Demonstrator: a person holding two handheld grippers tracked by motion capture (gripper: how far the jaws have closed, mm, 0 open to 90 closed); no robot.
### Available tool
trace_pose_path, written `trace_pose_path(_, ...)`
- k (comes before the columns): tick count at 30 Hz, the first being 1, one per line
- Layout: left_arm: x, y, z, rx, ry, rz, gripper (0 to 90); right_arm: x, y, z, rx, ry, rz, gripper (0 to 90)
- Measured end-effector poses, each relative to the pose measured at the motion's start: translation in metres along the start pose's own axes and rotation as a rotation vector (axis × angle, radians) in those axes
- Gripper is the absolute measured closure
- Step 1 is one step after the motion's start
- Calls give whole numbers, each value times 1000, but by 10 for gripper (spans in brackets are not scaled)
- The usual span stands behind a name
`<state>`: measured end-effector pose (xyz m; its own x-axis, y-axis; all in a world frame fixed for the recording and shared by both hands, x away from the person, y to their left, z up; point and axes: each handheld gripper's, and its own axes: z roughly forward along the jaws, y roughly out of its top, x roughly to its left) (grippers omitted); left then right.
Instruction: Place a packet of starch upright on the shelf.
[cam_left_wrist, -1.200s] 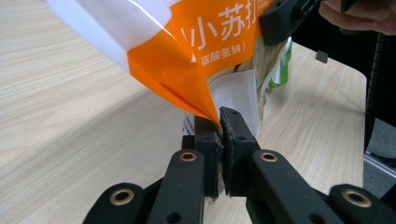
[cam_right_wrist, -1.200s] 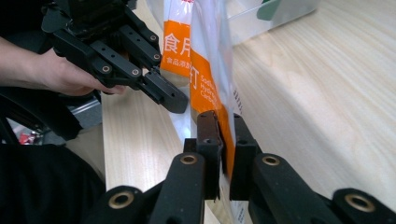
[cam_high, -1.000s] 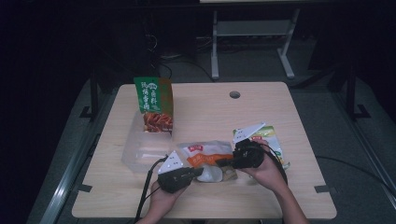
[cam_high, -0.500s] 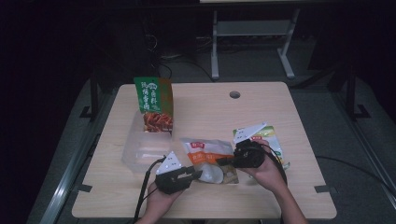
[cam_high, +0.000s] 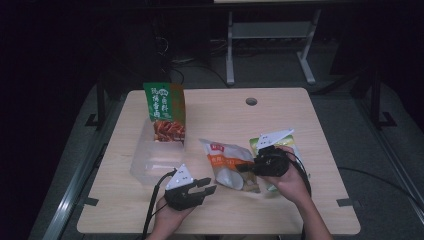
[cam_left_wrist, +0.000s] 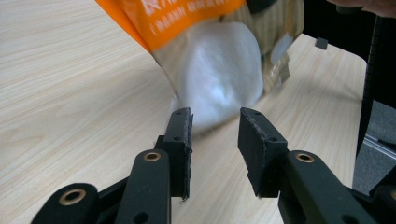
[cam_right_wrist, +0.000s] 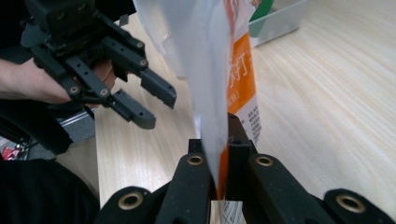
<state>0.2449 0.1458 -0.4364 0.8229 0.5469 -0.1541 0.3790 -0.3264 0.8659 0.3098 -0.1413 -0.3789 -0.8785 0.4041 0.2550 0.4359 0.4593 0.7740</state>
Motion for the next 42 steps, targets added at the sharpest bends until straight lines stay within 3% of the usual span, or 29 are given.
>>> trace_pose_path(15, -9, 0, -2, 25, -12, 50, 542, -3, 12, -1, -26, -23, 5, 900)
trace_pose_path(20, -15, 0, -2, 32, -35, 47, 501, -4, 25, 1, -48, -26, 0, 900)
trace_pose_path(34, -19, -2, -6, 63, -39, 67, 360, 0, 68, 13, -54, -14, -15, 900)
trace_pose_path(35, -19, -2, -6, 63, -44, 50, 360, 0, 70, 14, -51, -11, -14, 900)
trace_pose_path(42, -19, -3, -7, 80, -46, 40, 309, -1, 92, 23, -45, 18, -34, 900)
